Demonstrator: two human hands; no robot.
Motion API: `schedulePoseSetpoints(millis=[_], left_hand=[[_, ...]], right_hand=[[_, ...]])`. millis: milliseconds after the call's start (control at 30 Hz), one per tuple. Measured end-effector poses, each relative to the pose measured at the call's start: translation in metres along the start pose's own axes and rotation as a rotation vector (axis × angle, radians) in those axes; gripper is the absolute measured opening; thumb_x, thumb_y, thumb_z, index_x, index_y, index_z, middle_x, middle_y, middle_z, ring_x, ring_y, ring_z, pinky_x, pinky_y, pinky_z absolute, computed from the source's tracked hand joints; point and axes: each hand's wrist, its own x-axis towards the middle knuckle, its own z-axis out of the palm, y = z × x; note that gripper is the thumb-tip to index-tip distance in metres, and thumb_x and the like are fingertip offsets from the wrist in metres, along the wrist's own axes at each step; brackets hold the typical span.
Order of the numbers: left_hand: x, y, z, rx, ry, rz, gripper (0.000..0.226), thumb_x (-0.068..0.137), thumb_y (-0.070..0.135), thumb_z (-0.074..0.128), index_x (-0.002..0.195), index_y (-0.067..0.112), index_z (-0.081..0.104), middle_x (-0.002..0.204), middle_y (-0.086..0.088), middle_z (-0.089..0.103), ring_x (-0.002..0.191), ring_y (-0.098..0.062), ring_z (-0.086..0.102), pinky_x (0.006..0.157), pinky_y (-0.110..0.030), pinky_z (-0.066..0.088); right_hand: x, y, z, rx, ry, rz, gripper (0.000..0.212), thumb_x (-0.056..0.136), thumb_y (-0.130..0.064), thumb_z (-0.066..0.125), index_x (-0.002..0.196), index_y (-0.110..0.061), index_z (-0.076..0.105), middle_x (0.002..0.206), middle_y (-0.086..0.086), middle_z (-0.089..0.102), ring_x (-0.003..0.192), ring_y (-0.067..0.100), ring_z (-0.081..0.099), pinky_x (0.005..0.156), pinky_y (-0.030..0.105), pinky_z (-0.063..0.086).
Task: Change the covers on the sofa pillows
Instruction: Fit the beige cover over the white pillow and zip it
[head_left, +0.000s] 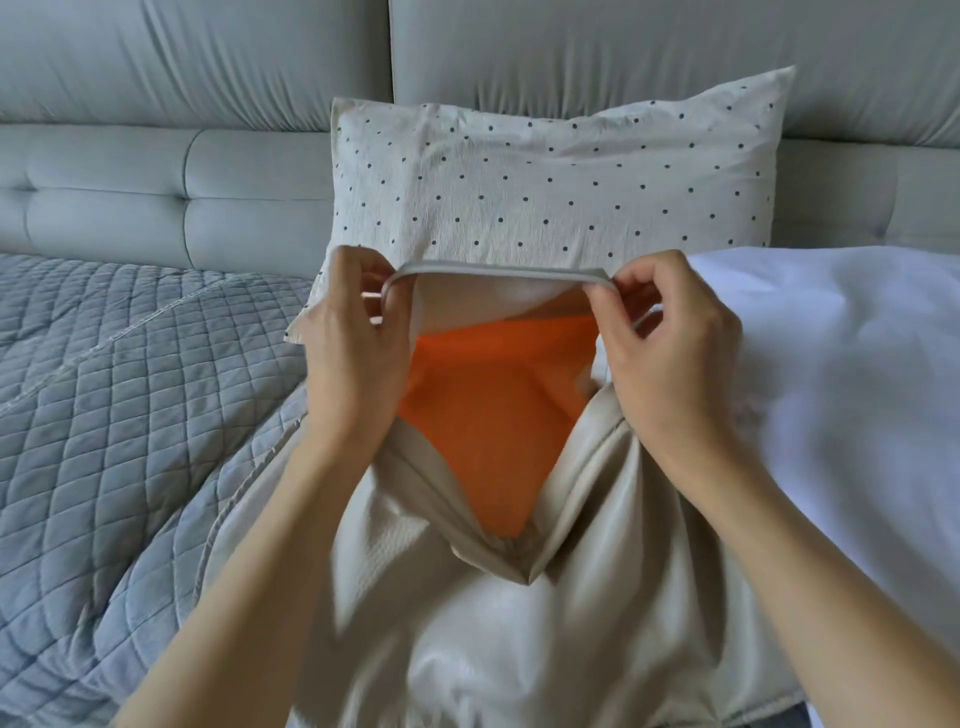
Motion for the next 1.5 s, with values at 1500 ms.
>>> schedulePoseSetpoints(millis=[1500], left_hand=[[0.002,-0.001,0.007,0.154,-0.242,0.05,0.013,0.084,0.029,0.065,0.092,0.019,0.065,0.106,-0.001,0.054,0.102,-0.02,0.053,0.083,-0.028,0.039]], right_hand=[[-0.024,0.021,-0.012,-0.042,-0.372,0.156,0.03,0.086,-0.031,0.061,0.108,-0.011,0.064,0.1,0.003,0.065,0.09,0.02,0.061,0.076,0.033,0.05]])
